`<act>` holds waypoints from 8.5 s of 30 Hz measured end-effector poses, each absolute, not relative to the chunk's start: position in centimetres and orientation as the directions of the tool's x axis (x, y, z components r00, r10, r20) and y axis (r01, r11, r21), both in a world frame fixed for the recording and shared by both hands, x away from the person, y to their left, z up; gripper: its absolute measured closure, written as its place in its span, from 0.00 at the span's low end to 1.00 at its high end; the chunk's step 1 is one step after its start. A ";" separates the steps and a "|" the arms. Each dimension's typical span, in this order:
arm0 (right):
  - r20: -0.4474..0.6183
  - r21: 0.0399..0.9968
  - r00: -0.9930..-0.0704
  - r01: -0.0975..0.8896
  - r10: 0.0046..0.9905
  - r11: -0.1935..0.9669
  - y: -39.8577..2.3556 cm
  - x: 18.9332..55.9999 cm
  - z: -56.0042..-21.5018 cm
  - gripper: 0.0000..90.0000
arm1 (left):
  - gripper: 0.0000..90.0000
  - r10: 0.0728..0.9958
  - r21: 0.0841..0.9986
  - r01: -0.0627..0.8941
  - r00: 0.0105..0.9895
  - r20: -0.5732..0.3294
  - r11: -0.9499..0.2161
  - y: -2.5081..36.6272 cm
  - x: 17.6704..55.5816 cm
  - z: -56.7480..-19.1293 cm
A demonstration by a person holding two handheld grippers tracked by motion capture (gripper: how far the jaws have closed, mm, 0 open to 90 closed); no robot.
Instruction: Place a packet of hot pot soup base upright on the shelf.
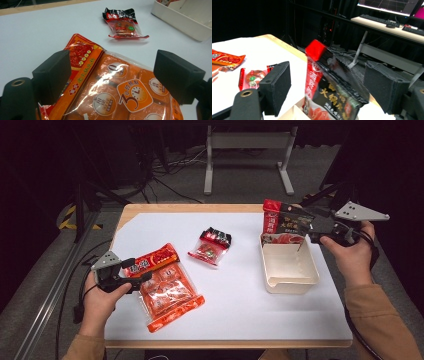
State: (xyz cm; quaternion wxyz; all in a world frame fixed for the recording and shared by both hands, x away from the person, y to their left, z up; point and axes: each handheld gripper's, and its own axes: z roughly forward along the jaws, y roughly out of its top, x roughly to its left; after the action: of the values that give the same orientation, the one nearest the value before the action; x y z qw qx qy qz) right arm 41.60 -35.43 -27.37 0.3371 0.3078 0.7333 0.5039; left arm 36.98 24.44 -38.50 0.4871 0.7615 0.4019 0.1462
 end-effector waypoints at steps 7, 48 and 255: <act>-0.116 0.958 -0.642 0.129 0.758 0.256 -33.8 39.1 -27.6 0.26 | 0.17 0.757 0.861 0.466 0.632 -0.163 -0.204 24.7 37.1 -38.5; 0.013 0.943 -0.817 0.202 0.577 0.265 -28.2 33.2 -35.4 0.26 | 0.09 0.854 0.860 0.493 0.496 -0.155 -0.131 29.2 37.8 -39.4; -0.035 0.961 -0.979 0.022 0.201 0.275 -13.2 37.0 -37.8 0.17 | 1.00 0.445 0.989 0.019 0.894 0.048 -0.144 16.8 30.4 -26.3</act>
State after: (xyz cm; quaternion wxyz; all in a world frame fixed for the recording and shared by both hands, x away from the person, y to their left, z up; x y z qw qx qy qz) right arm 37.03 -13.24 -37.79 0.0748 0.0700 0.7948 0.5982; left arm 30.39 16.81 -26.30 0.6350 0.7375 0.1574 0.1677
